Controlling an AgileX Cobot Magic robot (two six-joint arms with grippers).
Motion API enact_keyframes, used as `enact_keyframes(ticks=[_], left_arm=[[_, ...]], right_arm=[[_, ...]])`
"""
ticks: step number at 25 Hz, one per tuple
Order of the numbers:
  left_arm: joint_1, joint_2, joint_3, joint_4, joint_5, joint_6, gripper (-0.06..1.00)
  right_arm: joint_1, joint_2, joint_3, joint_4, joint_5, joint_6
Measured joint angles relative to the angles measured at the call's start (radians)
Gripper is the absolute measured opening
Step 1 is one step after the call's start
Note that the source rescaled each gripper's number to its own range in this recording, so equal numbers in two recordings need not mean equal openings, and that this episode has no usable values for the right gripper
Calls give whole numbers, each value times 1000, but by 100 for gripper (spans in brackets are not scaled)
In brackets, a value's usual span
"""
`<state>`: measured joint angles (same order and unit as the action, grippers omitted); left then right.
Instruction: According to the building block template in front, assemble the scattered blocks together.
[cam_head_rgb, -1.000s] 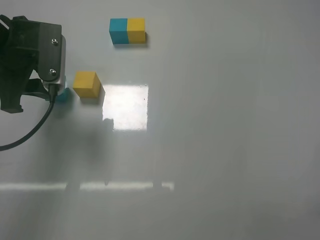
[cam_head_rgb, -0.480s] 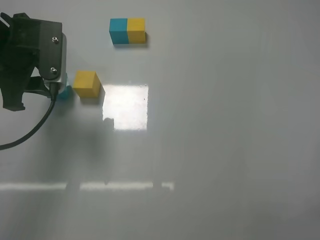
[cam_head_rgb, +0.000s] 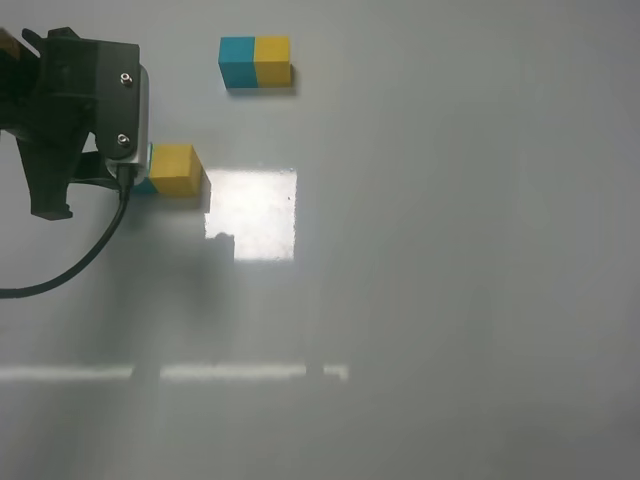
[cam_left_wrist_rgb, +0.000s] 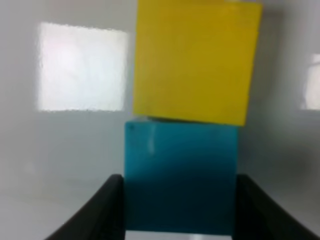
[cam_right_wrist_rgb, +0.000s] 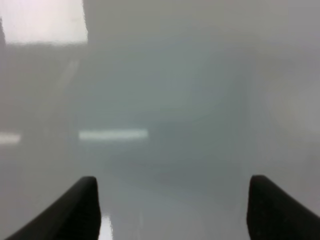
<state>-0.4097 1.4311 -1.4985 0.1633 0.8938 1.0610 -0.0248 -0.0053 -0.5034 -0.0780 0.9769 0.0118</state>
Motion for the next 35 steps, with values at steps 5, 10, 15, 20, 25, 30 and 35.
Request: enact_keyframes(ticks=[5, 10, 15, 20, 25, 30, 35], left_arm=[[0, 12, 0, -12, -18, 8, 1], [0, 15, -1, -55, -23, 10, 1], [0, 20, -24, -71, 19, 10, 1], [0, 21, -52, -82, 78, 9, 1], [0, 21, -53, -87, 110, 9, 1], [7, 23, -53, -89, 105, 11, 1], [8, 39, -53, -100, 101, 12, 1]], right_arm=[[0, 0, 0, 0, 0, 0], [0, 0, 0, 0, 0, 0], [0, 0, 0, 0, 0, 0], [0, 0, 0, 0, 0, 0], [0, 0, 0, 0, 0, 0], [0, 0, 0, 0, 0, 0], [0, 0, 0, 0, 0, 0]])
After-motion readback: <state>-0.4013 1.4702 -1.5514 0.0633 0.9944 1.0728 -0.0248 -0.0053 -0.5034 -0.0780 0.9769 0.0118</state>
